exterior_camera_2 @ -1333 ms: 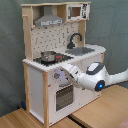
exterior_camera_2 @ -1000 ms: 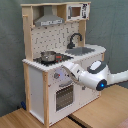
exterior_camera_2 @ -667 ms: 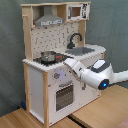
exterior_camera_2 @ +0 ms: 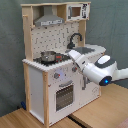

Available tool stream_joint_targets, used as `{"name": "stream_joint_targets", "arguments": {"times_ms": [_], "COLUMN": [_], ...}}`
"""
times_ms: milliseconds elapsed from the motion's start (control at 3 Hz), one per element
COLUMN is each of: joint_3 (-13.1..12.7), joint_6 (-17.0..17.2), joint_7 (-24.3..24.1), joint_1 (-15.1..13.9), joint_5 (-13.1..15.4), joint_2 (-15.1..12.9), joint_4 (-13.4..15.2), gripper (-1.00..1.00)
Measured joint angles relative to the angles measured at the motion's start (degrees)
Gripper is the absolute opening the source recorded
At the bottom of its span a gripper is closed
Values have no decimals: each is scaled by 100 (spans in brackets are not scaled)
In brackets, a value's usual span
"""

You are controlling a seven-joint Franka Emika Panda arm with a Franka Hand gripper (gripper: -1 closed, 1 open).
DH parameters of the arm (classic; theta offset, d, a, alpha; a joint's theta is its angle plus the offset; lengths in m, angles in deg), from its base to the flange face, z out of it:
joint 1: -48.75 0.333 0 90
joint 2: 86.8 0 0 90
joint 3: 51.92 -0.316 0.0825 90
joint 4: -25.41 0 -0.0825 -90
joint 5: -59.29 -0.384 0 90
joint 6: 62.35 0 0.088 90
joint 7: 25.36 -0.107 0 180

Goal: Play with the kitchen

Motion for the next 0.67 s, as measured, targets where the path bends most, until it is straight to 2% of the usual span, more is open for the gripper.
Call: {"name": "stream_joint_targets", "arguments": {"times_ms": [333,667], "joint_3": [523,792], "joint_6": [3,6], "joint_7": [23,332], "joint_1": [90,94], "joint_5": [-22,-205], "joint_2": [-16,-70], "joint_4": [-276,-662], "gripper": [100,100]}}
